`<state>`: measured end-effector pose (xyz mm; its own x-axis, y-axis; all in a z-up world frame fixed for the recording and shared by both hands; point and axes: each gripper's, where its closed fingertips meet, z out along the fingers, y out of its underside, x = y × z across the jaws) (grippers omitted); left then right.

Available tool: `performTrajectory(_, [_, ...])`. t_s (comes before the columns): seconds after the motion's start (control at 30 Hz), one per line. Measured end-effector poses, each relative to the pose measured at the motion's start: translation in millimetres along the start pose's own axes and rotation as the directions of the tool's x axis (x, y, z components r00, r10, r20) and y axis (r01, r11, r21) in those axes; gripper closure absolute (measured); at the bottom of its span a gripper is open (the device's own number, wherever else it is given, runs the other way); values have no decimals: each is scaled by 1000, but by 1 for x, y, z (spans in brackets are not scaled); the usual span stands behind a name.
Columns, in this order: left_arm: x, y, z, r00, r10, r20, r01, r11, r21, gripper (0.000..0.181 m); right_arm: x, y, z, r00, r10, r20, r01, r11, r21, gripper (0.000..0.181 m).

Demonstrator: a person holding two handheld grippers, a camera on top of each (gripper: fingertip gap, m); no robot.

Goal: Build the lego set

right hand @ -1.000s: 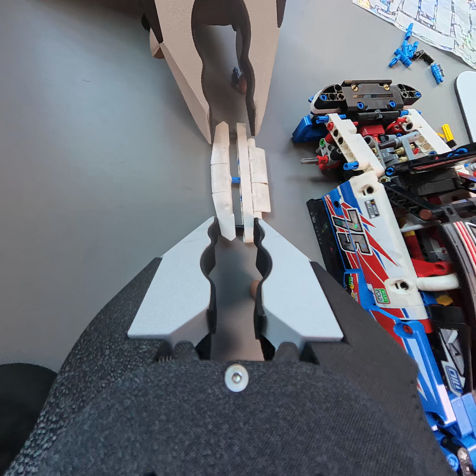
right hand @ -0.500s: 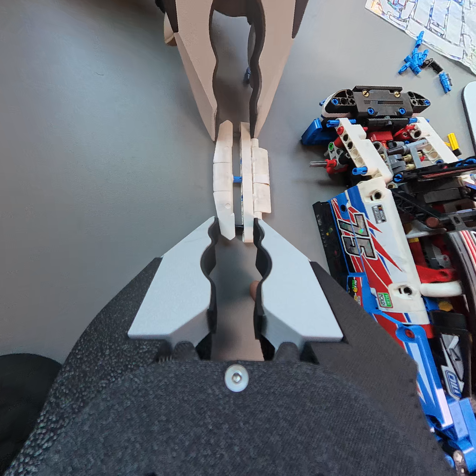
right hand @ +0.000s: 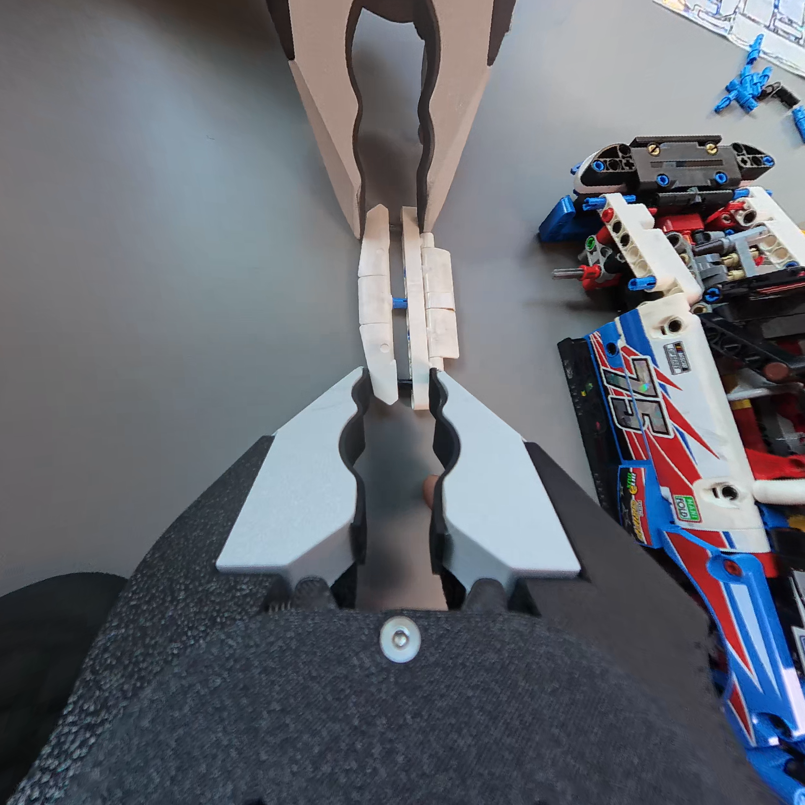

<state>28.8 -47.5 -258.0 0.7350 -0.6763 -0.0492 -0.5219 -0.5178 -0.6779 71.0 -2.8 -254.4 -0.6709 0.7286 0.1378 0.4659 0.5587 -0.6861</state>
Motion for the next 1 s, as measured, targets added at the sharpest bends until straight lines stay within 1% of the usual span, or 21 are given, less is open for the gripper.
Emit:
performTrajectory(0.1, [1,0,0,1000,4,-1,-4,1000,6,156,-1,0,0,1000,12,10,-12,1000,-2,156])
performTrajectory(0.27, [2,0,-1,1000,27,0,-27,1000,11,156,-1,3,-1,999,30,22,-29,999,-24,152])
performTrajectory(0.4, [3,0,-1,1000,26,-1,-26,1000,14,156,-4,4,-1,999,20,28,-19,999,-39,157])
performTrajectory(0.63, [4,0,0,1000,16,-11,-16,1000,17,156,-6,4,-1,999,7,35,-6,999,-46,158])
performTrajectory(0.77, [5,-2,-2,1000,4,-12,-4,1000,17,159,-8,1,-3,999,4,45,-2,1000,-28,162])
performTrajectory(0.83, [5,-3,-3,999,-39,-20,40,999,20,161,-8,0,-3,999,7,48,-5,1000,-27,162])
performTrajectory(1.0, [6,-3,-3,1000,-21,-8,22,1000,14,158,-8,1,-2,998,28,57,-27,999,-21,160])
